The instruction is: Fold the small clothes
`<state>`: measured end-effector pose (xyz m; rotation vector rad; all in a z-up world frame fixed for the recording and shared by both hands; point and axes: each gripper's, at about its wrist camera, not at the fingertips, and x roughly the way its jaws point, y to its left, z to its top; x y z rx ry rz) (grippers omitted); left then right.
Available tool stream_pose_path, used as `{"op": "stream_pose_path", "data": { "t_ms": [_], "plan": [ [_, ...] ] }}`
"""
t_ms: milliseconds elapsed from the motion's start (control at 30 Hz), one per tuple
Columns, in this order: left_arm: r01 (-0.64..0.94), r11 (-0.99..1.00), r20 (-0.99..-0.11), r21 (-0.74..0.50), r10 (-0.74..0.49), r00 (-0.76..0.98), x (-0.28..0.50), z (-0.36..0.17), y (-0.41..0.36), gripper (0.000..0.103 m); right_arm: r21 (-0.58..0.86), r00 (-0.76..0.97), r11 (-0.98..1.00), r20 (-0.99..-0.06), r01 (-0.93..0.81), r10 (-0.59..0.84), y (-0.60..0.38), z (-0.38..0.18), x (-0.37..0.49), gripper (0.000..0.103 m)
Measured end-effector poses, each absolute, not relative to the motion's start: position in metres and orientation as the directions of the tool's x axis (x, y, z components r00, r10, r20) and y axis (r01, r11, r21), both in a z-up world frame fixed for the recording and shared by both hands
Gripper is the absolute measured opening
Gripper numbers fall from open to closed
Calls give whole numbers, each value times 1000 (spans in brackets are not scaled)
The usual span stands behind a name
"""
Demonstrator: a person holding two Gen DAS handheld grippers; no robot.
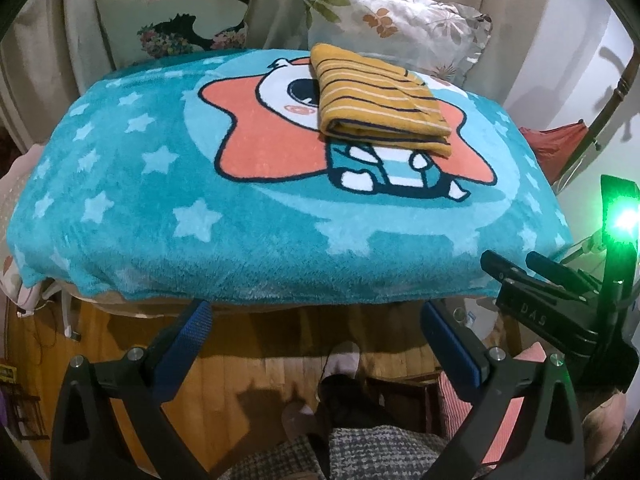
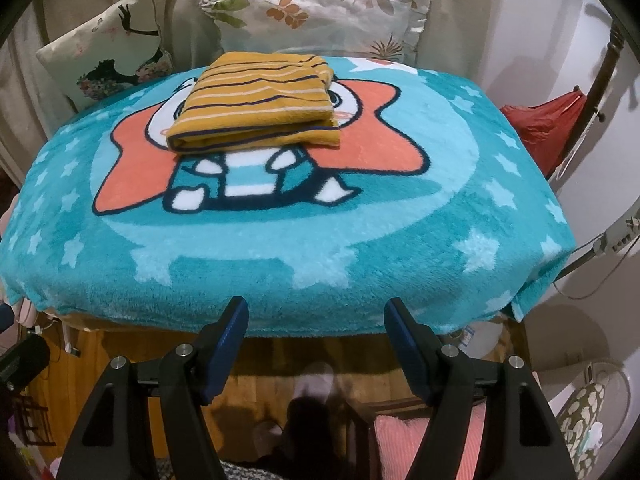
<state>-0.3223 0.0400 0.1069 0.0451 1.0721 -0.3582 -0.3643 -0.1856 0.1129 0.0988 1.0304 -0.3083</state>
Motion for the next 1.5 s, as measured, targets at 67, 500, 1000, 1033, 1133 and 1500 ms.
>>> {"op": "stream_pose_path", "data": {
  "t_ms": [67, 500, 1000, 1033, 1133, 1500],
  "plan": [
    [300, 944, -869, -136, -259, 422, -321, 105, 42, 103, -63, 476, 954, -856, 292, -202, -184, 112, -361, 75],
    [277, 951, -886, -136, -242, 395, -312, 97, 46, 103, -63, 512, 972, -841, 228, -174, -168, 118, -344, 77],
    [284, 948, -893, -146, -250, 374, -309, 92, 43, 103, -54, 512, 969, -841, 242, -175, -173, 119, -345, 78],
    [281, 948, -894, -146, -248, 374, -309, 92, 43, 103, -54, 513, 969, -841, 240, -173, -172, 119, -345, 78],
    [279, 949, -894, -146, -247, 373, -309, 90, 43, 103, -52, 517, 972, -840, 229, -166, -170, 118, -343, 78],
    [279, 949, -894, -149, -250, 372, -308, 90, 44, 103, -61, 521, 973, -836, 223, -171, -165, 117, -344, 79]
  ]
}}
